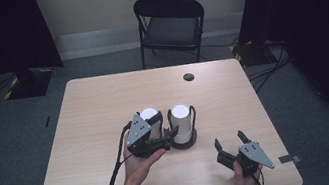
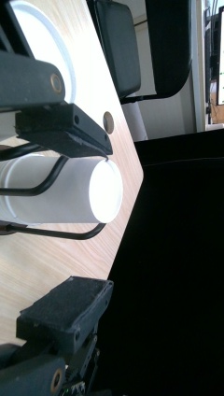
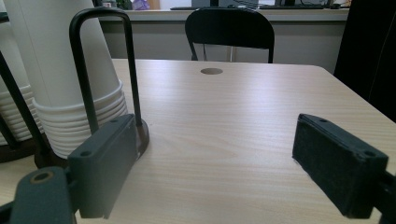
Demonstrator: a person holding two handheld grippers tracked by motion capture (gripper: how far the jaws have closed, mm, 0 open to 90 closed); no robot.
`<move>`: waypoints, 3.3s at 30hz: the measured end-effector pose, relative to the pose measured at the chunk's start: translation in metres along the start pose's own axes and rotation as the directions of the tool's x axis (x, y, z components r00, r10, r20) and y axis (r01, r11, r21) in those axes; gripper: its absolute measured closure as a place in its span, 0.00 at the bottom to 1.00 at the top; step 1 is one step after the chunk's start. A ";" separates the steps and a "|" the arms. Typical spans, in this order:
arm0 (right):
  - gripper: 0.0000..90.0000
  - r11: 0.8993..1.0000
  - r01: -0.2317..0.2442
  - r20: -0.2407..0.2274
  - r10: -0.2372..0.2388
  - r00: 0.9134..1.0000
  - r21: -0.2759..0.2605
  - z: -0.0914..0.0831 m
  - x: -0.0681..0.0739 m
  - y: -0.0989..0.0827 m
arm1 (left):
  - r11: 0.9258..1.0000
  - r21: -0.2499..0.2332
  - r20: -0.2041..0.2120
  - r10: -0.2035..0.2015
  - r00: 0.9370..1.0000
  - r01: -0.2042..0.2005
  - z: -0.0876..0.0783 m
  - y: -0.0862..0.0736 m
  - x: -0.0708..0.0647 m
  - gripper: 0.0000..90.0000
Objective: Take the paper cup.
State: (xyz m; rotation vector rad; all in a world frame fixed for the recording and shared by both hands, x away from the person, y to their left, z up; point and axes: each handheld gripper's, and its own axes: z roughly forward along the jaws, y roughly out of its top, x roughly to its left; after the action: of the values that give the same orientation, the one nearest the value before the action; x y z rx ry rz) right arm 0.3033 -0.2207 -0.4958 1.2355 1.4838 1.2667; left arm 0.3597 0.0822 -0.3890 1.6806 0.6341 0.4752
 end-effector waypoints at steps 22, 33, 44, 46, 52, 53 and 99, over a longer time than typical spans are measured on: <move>0.16 1.000 -0.002 -0.002 0.002 1.000 -0.003 0.000 0.000 0.000 | 0.998 0.065 0.041 -0.010 0.999 0.008 0.049 0.023 0.007 0.24; 0.16 1.000 0.000 -0.011 0.000 1.000 -0.001 0.000 -0.001 0.000 | 0.992 0.124 0.009 0.007 1.000 -0.008 0.069 0.020 0.013 0.23; 0.15 1.000 -0.008 -0.008 0.008 1.000 -0.012 -0.001 -0.001 0.000 | 0.987 0.158 -0.010 0.017 1.000 -0.015 0.077 0.014 0.016 0.29; 0.15 1.000 -0.008 -0.007 0.008 1.000 -0.011 -0.001 -0.001 0.000 | 0.986 0.163 -0.010 0.019 1.000 -0.017 0.078 0.013 0.016 0.29; 0.15 1.000 -0.012 -0.005 0.012 1.000 -0.014 -0.001 -0.001 0.000 | 0.984 0.175 0.002 0.029 1.000 -0.029 0.080 0.011 0.015 0.32; 0.15 1.000 -0.012 -0.005 0.012 1.000 -0.014 -0.001 -0.001 0.000 | 0.983 0.179 -0.003 0.033 0.999 -0.032 0.080 0.010 0.014 0.32; 0.15 1.000 -0.018 -0.016 0.018 1.000 -0.014 -0.001 -0.002 -0.001 | 0.999 0.043 -0.029 -0.002 1.000 0.004 0.061 0.029 0.014 0.39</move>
State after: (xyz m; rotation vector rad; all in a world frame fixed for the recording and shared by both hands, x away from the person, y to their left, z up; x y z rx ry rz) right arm 0.3022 -0.2232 -0.4961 1.2348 1.4757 1.2994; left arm 0.4124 0.0412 -0.3734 1.7158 0.6725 0.4879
